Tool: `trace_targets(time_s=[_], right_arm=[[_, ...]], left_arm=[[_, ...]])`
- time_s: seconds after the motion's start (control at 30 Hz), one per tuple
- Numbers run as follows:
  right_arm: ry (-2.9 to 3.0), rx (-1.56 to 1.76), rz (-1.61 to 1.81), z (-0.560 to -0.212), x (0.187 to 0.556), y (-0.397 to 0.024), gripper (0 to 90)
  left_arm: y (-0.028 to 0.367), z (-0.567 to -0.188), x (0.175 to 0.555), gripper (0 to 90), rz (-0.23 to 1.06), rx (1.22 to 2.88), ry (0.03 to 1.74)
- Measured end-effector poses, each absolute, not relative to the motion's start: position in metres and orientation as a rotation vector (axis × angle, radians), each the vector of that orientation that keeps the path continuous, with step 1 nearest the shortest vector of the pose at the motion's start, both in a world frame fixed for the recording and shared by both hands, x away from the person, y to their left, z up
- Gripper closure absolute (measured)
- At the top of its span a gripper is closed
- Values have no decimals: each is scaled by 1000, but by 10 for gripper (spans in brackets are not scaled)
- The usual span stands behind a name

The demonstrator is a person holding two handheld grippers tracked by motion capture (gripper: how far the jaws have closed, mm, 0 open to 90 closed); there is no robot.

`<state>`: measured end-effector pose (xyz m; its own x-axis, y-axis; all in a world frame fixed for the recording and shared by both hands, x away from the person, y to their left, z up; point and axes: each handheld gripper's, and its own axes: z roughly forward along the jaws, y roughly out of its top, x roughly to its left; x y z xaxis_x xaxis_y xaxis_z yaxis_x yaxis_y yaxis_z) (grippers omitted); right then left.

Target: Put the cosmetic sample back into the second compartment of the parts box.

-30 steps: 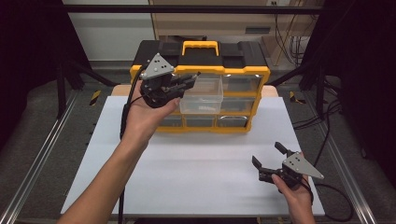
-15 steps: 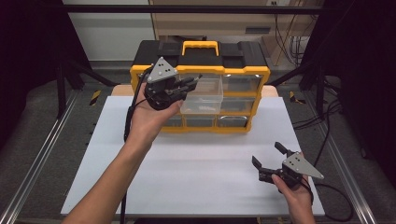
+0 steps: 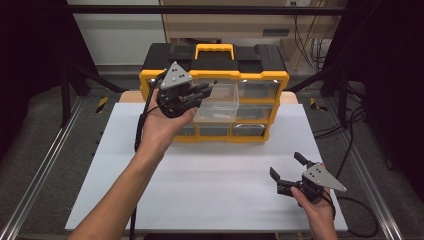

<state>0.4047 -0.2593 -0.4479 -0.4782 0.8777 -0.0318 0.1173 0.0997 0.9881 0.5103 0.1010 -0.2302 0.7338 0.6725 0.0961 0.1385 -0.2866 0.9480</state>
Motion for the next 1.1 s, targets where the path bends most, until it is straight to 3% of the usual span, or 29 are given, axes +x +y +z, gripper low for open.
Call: trace_targets(time_s=[0.8, 1.1], right_arm=[[1713, 987, 1438, -449, 406, -259, 36], [1718, 989, 1437, -449, 406, -258, 36]], left_arm=[[101, -231, 514, 800, 579, 1818, 644], [100, -225, 503, 648, 657, 1790, 615]])
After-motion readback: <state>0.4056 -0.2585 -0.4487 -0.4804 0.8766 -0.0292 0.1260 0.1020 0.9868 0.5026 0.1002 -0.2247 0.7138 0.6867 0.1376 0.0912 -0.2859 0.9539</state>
